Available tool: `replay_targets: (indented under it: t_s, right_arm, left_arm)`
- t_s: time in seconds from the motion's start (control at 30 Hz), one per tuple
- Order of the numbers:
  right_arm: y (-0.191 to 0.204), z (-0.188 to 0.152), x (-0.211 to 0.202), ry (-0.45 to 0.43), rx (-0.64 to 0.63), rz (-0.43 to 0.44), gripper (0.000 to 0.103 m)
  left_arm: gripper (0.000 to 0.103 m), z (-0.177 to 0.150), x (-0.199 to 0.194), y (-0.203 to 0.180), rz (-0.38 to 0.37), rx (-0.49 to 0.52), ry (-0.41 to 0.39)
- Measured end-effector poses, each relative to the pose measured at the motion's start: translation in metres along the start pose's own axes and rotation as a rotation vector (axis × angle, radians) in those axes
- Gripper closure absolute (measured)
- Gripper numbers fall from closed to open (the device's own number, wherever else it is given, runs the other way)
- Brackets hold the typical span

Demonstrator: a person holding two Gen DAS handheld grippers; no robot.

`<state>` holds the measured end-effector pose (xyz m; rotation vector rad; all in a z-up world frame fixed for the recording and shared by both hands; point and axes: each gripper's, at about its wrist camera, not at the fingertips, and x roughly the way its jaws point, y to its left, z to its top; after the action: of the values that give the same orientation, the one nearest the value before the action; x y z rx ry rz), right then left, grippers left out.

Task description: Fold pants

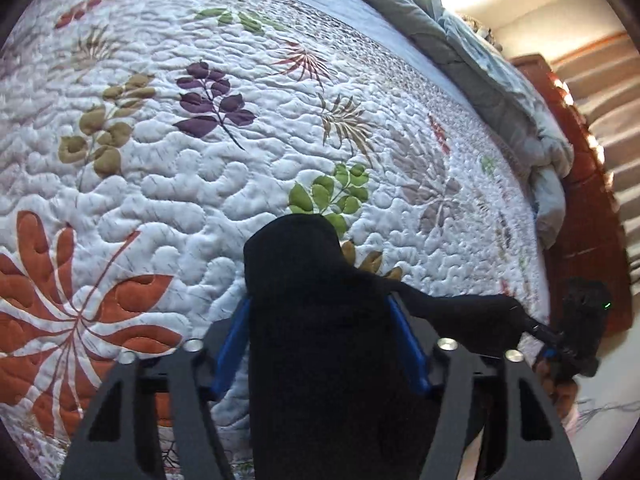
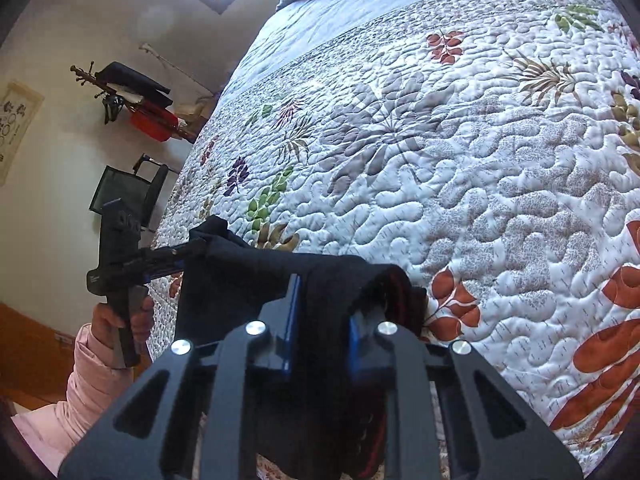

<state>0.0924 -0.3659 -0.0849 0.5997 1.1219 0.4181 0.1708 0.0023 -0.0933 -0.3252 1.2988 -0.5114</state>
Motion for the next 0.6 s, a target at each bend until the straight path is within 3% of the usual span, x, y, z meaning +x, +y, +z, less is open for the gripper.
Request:
replay_targets:
  t_s: [0.17, 0.23, 0.33, 0.4, 0.47, 0.53, 0.6]
  right_arm:
    - [-0.007, -0.003, 0.018, 0.030, -0.007, -0.134, 0.086]
    - [-0.013, -0.003, 0.026, 0.033, 0.009, -0.149, 0.086]
    - [-0.018, -0.001, 0.028, 0.030, 0.041, -0.140, 0.086]
    - [-0.018, -0.003, 0.022, 0.024, 0.050, -0.112, 0.080]
    - [-0.018, -0.009, 0.008, 0.007, 0.077, -0.060, 0.063]
    - [-0.014, -0.018, -0.006, -0.009, 0.068, -0.064, 0.061]
    - [-0.010, -0.032, -0.019, -0.012, 0.059, -0.054, 0.061]
  left_arm:
    - [0.045, -0.008, 0.007, -0.009, 0.109, 0.064, -0.033]
    - [0.044, -0.010, 0.017, -0.006, 0.136, 0.066, -0.020]
    - [0.042, -0.011, 0.018, -0.001, 0.110, 0.029, -0.023]
    - [0.037, -0.013, 0.012, 0.000, 0.089, 0.008, -0.024]
    - [0.028, -0.018, 0.003, -0.001, 0.078, -0.001, -0.023]
    - [0.018, -0.029, -0.009, -0.001, 0.081, 0.002, -0.022]
    - [0.018, -0.047, -0.021, -0.001, 0.062, 0.009, -0.024]
